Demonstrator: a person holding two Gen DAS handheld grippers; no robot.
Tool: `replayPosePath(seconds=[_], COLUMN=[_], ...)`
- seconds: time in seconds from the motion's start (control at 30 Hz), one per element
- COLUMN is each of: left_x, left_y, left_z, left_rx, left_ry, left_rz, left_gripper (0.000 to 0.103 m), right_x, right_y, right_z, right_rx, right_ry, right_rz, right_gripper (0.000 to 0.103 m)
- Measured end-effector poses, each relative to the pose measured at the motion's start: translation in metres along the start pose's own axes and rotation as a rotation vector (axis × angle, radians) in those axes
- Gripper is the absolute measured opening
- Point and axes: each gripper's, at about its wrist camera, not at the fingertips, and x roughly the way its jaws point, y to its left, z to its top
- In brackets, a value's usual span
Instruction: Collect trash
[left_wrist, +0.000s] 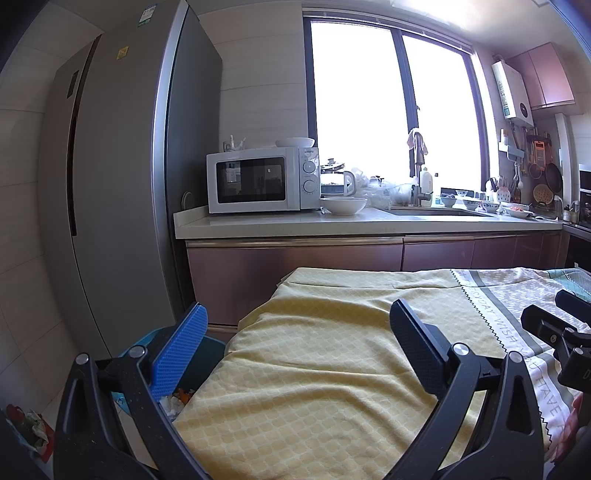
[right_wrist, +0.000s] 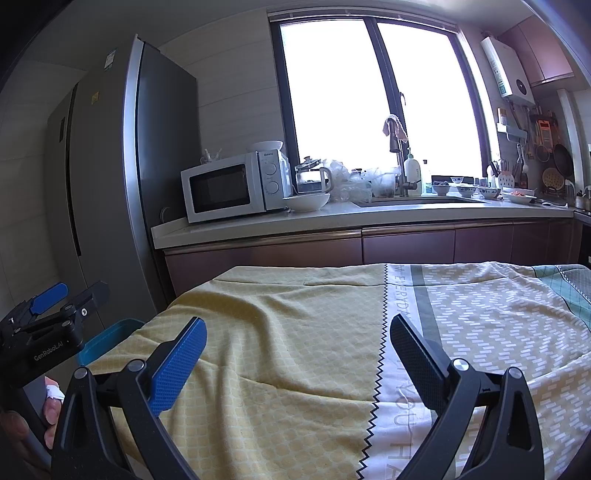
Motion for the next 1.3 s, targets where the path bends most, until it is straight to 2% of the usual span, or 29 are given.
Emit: replayPosePath(seconds=[1.3], left_x=[0.0077], left_y=[-0.006], left_z=[-0.0016], left_rx=[0.0], left_ry=[0.014], left_rz=[0.001], left_gripper=[0.097], right_x=[0.0025], right_y=[-0.002], right_z=[-0.0008], right_rx=[0.015], right_ry=[0.004], right_rz=[-0.002], right_gripper=[0.096])
